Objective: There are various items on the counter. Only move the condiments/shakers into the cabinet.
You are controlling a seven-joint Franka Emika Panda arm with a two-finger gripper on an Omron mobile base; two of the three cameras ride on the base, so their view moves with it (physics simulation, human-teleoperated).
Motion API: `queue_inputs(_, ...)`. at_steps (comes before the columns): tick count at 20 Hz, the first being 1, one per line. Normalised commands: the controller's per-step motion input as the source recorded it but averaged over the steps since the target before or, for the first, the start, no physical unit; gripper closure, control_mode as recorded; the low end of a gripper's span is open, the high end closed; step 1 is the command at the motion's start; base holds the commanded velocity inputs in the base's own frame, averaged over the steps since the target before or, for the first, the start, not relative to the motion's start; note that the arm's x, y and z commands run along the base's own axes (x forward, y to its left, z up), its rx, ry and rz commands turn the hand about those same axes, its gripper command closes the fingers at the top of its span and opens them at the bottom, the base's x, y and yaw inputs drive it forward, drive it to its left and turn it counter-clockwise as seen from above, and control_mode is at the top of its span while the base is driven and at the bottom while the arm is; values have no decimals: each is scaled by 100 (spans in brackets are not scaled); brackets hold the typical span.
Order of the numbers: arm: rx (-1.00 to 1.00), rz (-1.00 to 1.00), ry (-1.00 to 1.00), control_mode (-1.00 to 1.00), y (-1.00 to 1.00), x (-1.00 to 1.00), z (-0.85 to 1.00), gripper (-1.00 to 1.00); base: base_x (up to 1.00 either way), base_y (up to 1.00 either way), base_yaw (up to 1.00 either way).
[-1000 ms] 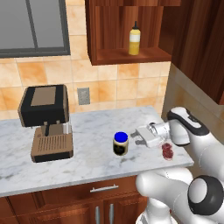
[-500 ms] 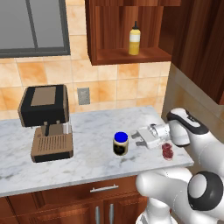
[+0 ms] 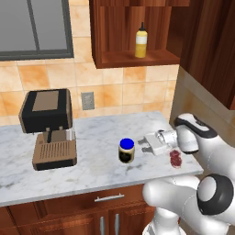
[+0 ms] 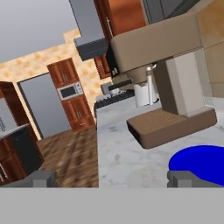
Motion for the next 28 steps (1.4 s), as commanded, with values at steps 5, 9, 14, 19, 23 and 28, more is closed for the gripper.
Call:
queue_inputs(5,-1,0,0,-100,0,34,-11,-100,0,0,0)
queue_inputs(9,0,0,0,-100,0,24,-14,-100,0,0,0)
queue_inputs(14,0,0,0,-100,0,20,-18,-100,0,0,0)
queue_inputs(19,-1,0,0,-100,0,21,-20,-100,0,0,0)
queue_inputs(23,0,0,0,-100,0,20,-18,-100,0,0,0)
queue_inputs(28,-1,0,0,-100,0,19,-21,-100,0,0,0)
